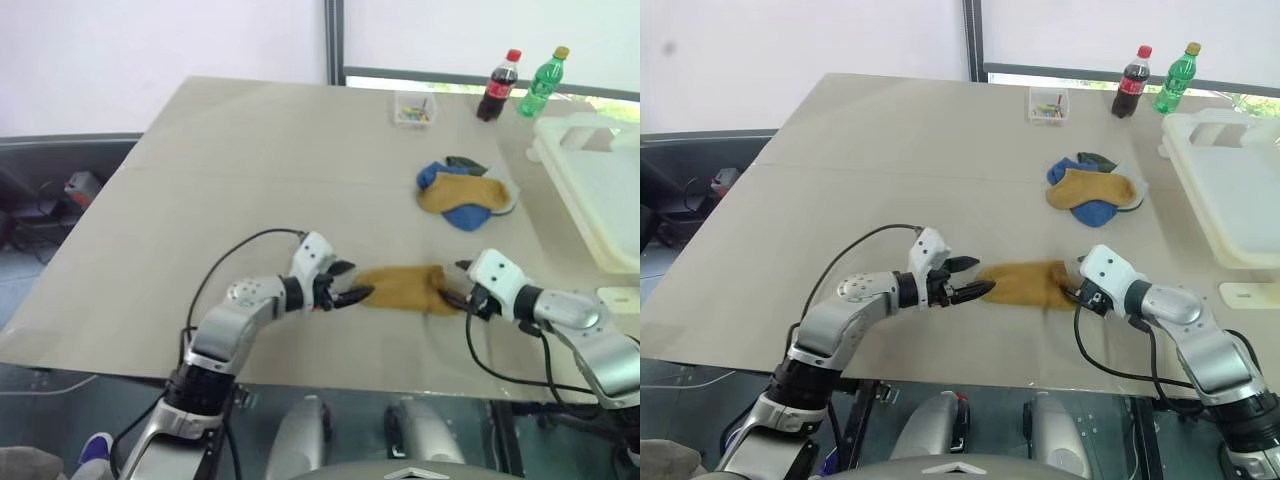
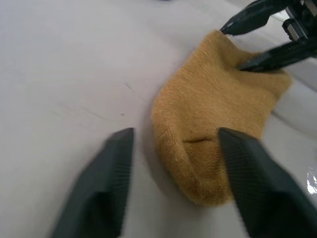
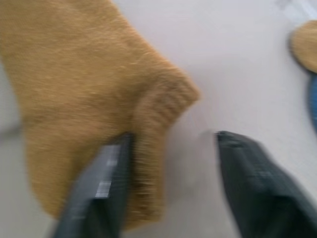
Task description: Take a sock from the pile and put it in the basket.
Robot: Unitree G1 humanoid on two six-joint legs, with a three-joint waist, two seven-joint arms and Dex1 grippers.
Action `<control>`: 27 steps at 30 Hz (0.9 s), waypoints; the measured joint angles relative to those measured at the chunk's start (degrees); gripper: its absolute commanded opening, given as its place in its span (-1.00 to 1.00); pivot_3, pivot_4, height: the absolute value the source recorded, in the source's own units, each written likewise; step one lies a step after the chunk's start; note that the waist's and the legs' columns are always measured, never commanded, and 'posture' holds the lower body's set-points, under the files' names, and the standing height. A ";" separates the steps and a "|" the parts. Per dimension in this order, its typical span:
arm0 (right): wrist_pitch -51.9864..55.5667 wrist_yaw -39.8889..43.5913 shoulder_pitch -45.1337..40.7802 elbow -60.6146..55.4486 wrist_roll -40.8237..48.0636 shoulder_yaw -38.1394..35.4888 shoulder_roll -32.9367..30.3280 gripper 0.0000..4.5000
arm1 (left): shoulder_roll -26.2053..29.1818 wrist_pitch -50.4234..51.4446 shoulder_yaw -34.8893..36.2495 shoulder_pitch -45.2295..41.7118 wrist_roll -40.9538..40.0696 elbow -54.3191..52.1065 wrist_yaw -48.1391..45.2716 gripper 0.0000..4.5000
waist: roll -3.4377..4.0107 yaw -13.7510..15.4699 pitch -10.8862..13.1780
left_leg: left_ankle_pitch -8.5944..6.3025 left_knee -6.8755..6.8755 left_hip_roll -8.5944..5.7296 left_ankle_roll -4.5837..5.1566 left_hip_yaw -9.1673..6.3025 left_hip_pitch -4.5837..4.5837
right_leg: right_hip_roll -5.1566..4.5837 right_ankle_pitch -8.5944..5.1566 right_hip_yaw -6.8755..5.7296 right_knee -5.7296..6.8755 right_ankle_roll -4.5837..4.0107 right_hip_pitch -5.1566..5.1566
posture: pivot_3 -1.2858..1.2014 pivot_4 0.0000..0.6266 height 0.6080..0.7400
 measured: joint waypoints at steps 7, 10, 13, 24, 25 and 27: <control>6.54 0.29 -10.72 -1.31 2.53 -3.03 0.97 0.53 | 4.08 -4.92 7.85 1.95 -2.58 -2.42 -1.73 0.70 | 0.05 -1.54 0.09 | 0.00 0.03 0.03 0.00 0.05 0.05 | 0.00 0.01 0.03 0.02 0.00 0.00 | 0.03 -0.52 1.00; 5.57 -0.64 -22.01 7.87 -0.61 0.61 4.71 0.53 | 5.38 -6.26 9.79 1.16 -3.07 -2.66 -2.14 0.70 | 0.07 -1.61 0.11 | 0.00 0.01 0.00 -0.01 0.04 0.07 | 0.04 0.01 0.02 0.05 -0.02 -0.01 | 0.03 -0.52 1.00; 1.79 -3.86 -31.71 24.90 -5.22 4.96 12.27 0.53 | 5.57 -6.73 10.83 1.28 -3.09 -2.79 -1.73 0.70 | 0.09 -1.52 0.13 | 0.00 -0.03 -0.01 -0.01 0.08 -0.04 | 0.01 0.02 0.03 0.03 -0.03 -0.11 | 0.03 -0.52 1.00; -18.94 -16.55 -49.56 68.89 -14.02 7.70 24.91 0.53 | 4.85 -6.07 12.20 5.92 -5.09 -10.58 3.00 0.70 | 0.13 -1.48 0.17 | 0.16 -0.07 0.02 -0.28 -0.07 -0.83 | -0.46 0.05 -0.24 -0.07 0.00 -0.76 | 0.03 -0.52 1.00; -19.69 -17.10 -50.31 70.76 -14.10 7.32 25.37 0.53 | 5.01 -5.88 13.07 6.97 -6.20 -11.99 2.89 0.70 | 0.14 -1.53 0.17 | 0.16 -0.07 0.02 -0.27 -0.08 -0.81 | -0.62 0.05 -0.26 -0.04 0.00 -0.75 | 0.03 -0.52 1.00; -20.31 -17.95 -51.00 73.06 -14.18 6.36 25.53 0.53 | 5.75 -5.23 14.55 8.71 -8.48 -14.22 2.51 0.70 | 0.15 -1.51 0.17 | 0.07 -0.07 -0.03 -0.13 -0.14 -0.77 | -0.69 0.05 -0.32 0.06 -0.01 -0.73 | 0.03 -0.52 1.00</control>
